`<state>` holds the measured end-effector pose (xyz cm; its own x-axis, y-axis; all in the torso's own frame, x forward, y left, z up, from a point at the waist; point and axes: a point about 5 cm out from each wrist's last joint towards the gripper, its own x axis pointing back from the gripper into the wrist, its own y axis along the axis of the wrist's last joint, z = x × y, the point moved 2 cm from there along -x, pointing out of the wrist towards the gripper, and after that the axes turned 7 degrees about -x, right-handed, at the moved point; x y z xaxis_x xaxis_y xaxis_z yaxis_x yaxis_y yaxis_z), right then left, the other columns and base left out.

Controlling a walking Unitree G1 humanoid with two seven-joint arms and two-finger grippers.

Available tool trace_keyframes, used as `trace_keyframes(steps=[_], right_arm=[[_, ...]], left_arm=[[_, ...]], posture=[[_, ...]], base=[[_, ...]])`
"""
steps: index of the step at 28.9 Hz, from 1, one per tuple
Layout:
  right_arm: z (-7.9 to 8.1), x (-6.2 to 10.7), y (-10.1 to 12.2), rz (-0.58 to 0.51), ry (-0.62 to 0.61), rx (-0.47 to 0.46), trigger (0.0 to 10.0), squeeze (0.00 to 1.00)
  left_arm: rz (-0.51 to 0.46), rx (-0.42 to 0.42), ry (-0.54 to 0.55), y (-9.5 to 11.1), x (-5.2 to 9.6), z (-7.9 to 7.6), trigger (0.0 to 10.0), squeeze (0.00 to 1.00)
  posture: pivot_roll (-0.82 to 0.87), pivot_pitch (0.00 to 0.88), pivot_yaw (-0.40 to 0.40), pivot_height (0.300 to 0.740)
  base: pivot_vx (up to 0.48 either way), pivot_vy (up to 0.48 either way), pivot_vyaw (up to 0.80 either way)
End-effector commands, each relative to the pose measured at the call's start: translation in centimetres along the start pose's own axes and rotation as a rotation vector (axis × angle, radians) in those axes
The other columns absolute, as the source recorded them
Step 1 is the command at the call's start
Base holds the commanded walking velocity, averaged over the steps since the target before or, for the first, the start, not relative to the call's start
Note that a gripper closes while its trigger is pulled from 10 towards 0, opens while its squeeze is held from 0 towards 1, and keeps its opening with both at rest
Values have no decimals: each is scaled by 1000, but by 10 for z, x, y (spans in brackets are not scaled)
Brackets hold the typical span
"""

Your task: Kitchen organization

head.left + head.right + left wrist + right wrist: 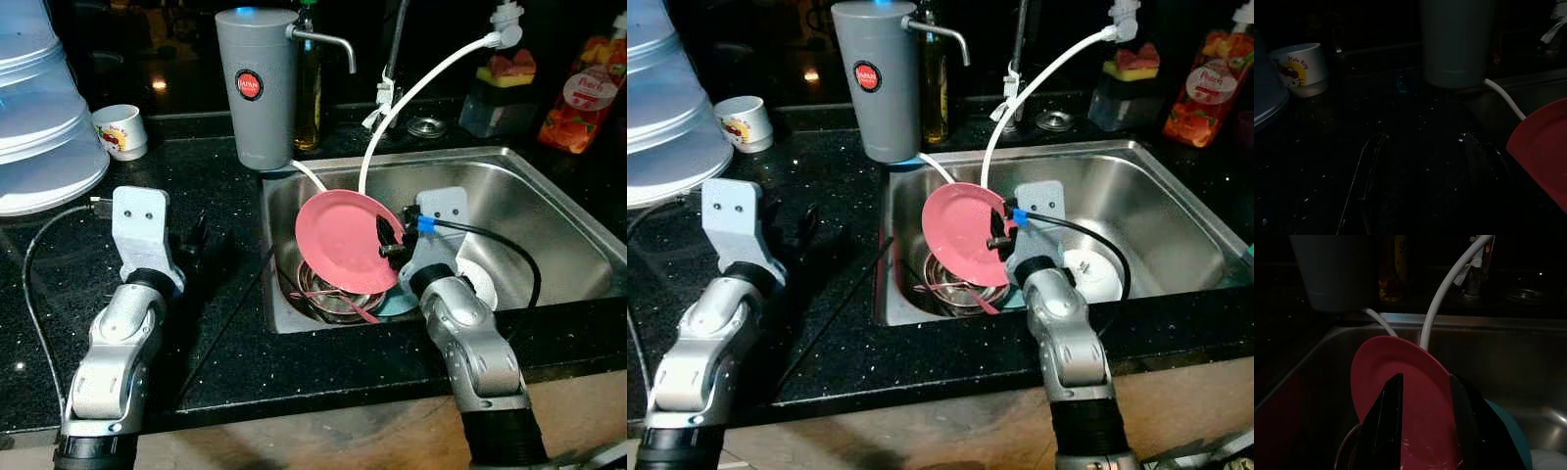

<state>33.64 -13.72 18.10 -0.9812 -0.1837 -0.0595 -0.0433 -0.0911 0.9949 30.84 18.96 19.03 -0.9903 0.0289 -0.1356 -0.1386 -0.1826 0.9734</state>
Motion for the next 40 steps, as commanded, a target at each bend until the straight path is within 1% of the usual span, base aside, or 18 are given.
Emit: trace_keyframes(steps=[1, 9, 16, 23, 25, 28, 31, 32, 34, 40], right_arm=[[1, 3, -3, 6, 2, -16, 10000, 0], [1, 6, -4, 9, -4, -18, 10000, 0], [1, 6, -2, -2, -14, -25, 10000, 0], [-1, 6, -2, -9, -20, -33, 10000, 0], [0, 6, -2, -7, -12, -29, 10000, 0], [1, 6, -2, -7, -9, -25, 10000, 0], [1, 6, -2, -10, -12, -27, 10000, 0], [1, 7, -3, -11, -18, -30, 10000, 0], [0, 8, -3, -11, -20, -30, 10000, 0], [0, 8, -3, -11, -20, -28, 10000, 0]], left_arm=[[6, -5, 1, -2, 4, -1, 10000, 0], [4, -2, 4, -2, 6, 0, 10000, 0], [-4, -1, 3, 1, 1, 2, 10000, 0], [-21, 38, 13, 4, 1, 3, 10000, 0], [9, -9, 38, -1, 0, 6, 10000, 0], [12, -24, 36, -3, 2, 6, 10000, 0], [3, -3, 17, -4, 5, 3, 10000, 0], [-20, 5, -13, -1, 6, -1, 10000, 0], [-39, 10, -26, 1, 7, -3, 10000, 0], [-25, 0, -20, 0, 6, -2, 10000, 0]], posture=[[23, 13, 0, 740], [23, 35, 5, 740], [27, 26, 21, 740], [23, 17, 10, 740], [21, 15, 12, 740], [15, 13, 17, 740], [12, 8, 22, 740], [11, 2, 23, 740], [11, 2, 23, 740], [6, 2, 21, 740]], base=[[0, 0, 0], [0, 0, 0], [0, 0, 0], [0, 0, 0], [0, 0, 0], [0, 0, 0], [0, 0, 0], [0, 0, 0], [0, 0, 0], [0, 0, 0]])
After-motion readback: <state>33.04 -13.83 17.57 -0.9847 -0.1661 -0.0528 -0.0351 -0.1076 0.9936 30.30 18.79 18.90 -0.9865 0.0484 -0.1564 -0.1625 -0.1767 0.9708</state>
